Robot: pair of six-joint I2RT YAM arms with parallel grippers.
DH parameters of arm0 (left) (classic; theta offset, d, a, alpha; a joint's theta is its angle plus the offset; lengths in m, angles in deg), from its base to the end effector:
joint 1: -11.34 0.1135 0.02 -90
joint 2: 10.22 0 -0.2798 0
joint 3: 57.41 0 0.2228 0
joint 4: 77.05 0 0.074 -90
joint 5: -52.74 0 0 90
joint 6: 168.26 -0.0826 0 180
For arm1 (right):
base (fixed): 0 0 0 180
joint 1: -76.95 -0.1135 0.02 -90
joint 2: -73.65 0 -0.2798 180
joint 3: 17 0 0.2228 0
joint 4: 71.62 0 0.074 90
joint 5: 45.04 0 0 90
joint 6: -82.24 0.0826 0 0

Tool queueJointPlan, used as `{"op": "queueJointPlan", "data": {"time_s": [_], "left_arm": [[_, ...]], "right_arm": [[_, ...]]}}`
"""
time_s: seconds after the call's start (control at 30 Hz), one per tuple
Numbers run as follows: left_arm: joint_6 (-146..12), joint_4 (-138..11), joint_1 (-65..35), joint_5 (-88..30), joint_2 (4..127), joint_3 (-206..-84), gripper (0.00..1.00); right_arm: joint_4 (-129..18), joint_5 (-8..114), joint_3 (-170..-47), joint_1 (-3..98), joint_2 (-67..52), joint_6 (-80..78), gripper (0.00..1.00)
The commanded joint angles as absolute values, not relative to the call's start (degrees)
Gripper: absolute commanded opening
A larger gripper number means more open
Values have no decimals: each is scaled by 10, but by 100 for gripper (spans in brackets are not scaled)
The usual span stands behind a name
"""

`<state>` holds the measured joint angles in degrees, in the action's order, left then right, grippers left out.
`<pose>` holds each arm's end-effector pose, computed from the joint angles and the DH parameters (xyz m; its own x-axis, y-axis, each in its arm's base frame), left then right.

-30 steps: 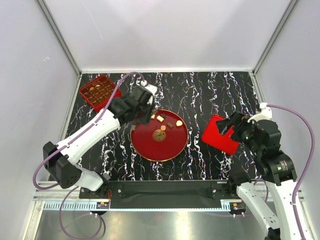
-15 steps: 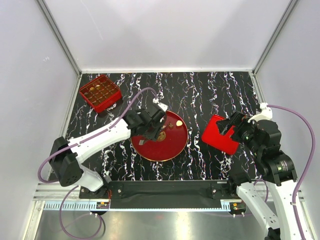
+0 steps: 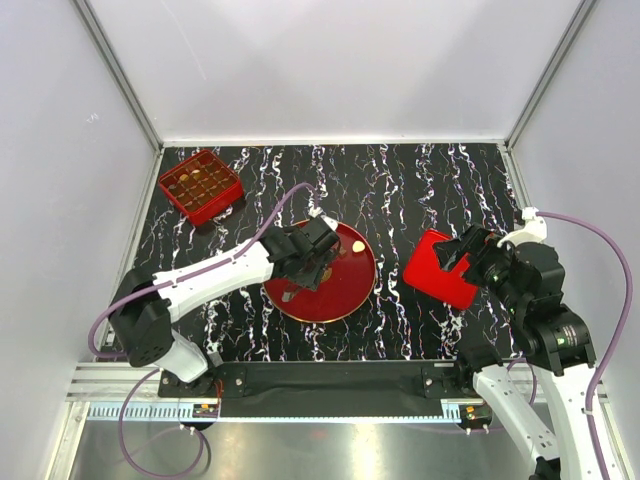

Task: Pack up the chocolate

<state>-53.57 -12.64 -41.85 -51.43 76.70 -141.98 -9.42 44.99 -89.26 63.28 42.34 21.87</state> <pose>0.1890 -0.2188 0.2422 -0.8003 0.3934 -0.4525 0.4227 0.9054 0.0396 0.0925 0.0225 0.3482 -0.4232 0.4059 -0.8100 -0.0317 0.8869 0.4609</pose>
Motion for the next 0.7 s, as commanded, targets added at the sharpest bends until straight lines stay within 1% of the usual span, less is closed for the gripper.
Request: {"op": "queueJointPlan", "data": {"time_s": [0.0, 0.3, 0.67], "left_arm": [[-524, -146, -421, -543, 775, -1426, 49], [-522, -131, -424, -534, 786, -1439, 42], [-515, -94, -430, -529, 782, -1461, 40]], "right_arm": [[-95, 440, -908, 632, 430, 220, 100], [-91, 435, -912, 632, 434, 216, 100], [-92, 437, -918, 632, 435, 217, 100]]}}
